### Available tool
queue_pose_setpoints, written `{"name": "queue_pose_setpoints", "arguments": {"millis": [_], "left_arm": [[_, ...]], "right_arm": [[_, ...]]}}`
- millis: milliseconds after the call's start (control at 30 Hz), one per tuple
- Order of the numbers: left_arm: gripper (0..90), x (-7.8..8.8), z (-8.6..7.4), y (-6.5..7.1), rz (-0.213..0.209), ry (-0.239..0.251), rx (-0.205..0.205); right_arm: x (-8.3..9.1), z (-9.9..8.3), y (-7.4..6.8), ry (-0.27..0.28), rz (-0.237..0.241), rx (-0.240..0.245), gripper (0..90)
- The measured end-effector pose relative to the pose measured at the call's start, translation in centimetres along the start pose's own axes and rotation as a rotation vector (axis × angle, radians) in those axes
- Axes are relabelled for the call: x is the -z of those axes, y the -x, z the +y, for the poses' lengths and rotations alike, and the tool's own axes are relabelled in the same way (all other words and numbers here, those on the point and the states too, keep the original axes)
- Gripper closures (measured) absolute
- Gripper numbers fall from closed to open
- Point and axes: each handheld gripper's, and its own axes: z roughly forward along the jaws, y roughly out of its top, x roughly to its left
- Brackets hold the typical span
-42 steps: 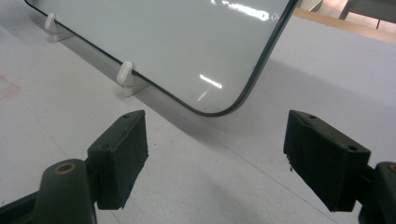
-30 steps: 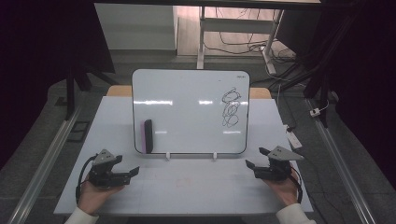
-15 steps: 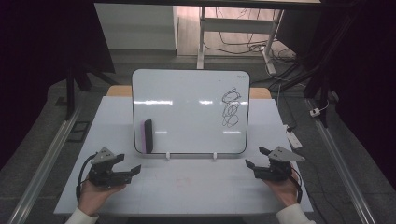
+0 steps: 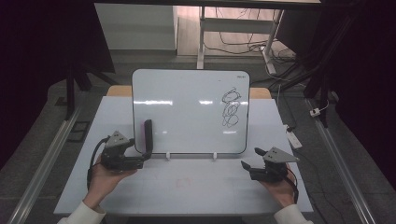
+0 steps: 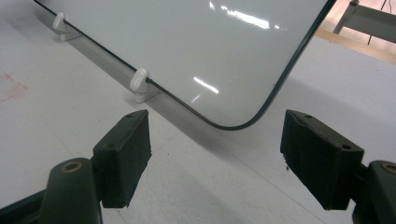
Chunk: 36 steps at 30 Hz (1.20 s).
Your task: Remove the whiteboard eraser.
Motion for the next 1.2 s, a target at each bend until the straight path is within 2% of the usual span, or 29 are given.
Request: {"name": "queue_pose_setpoints", "arguments": {"millis": [133, 300, 367, 567, 1000, 1133, 1200], "left_arm": [[19.8, -0.8, 0.9, -0.2, 0.027, -0.003, 0.0], [22.8, -1.7, 1.7, -0.8, 0.059, 0.007, 0.027], [26.3, -2.2, 2.4, -1.2, 0.091, 0.018, 0.041], [34.3, -2.9, 3.2, -1.7, 0.123, 0.026, 0.076], [47.7, -3.7, 3.3, -1.9, 0.155, 0.011, 0.098], [48.4, -4.0, 3.3, -1.7, 0.157, 0.003, 0.107], [44.2, -3.9, 3.0, -1.3, 0.153, -0.003, 0.113]], "right_arm": [[-0.1, 0.0, -0.1, -0.005, 0.0, 0.004, 24.0], [-0.1, -0.1, -0.1, -0.007, -0.004, 0.003, 24.0], [-0.1, -0.1, -0.2, -0.009, -0.007, 0.006, 24.0], [-0.3, -0.2, -0.4, -0.02, -0.01, 0.02, 24.0], [-0.4, -0.3, -0.6, -0.029, -0.02, 0.034, 24.1], [-0.4, -0.3, -0.7, -0.029, -0.022, 0.036, 24.1], [-0.4, -0.3, -0.7, -0.029, -0.023, 0.038, 24.1]]}}
